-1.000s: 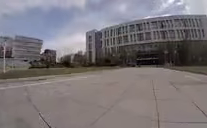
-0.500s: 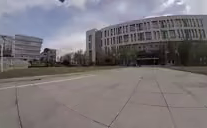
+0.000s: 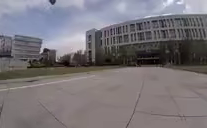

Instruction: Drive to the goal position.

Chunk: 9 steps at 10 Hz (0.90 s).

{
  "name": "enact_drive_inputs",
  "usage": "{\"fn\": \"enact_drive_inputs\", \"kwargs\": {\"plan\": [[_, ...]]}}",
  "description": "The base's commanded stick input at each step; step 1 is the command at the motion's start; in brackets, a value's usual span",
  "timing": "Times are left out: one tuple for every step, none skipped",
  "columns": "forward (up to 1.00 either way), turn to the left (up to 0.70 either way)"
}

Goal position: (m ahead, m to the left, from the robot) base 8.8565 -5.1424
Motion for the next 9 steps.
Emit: {"fn": "enact_drive_inputs", "kwargs": {"plan": [[0.7,0.0],[0.7,0.0],[0.7,0.0],[0.7,-0.08],[0.7,-0.31],[0.7,-0.35],[0.7,-0.35],[0.7,-0.35],[0.7,-0.35]]}}
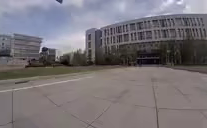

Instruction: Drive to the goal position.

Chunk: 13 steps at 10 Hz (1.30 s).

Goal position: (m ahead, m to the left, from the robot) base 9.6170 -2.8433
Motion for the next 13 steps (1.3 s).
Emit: {"fn": "enact_drive_inputs", "kwargs": {"plan": [[0.7,-0.35],[0.7,-0.35],[0.7,-0.35],[0.7,-0.35],[0.7,-0.35],[0.7,-0.35],[0.7,-0.35],[0.7,-0.35],[0.7,-0.35],[0.7,-0.32],[0.7,-0.07],[0.7,0.0],[0.7,0.0]]}}
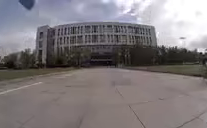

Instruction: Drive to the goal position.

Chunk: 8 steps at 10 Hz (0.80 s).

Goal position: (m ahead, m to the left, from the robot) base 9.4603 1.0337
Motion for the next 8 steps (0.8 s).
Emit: {"fn": "enact_drive_inputs", "kwargs": {"plan": [[0.7,0.0],[0.7,0.0],[0.7,0.0],[0.7,0.0],[0.7,0.0],[0.7,0.0],[0.7,0.0],[0.7,0.0]]}}
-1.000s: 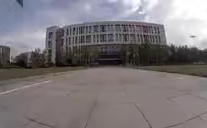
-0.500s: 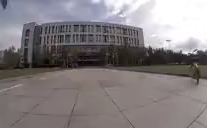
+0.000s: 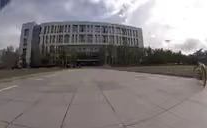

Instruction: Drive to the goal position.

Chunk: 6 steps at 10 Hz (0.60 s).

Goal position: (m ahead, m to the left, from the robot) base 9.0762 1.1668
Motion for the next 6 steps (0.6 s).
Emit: {"fn": "enact_drive_inputs", "kwargs": {"plan": [[0.7,0.0],[0.7,0.17],[0.7,0.35],[0.7,0.35],[0.7,0.35],[0.7,0.35]]}}
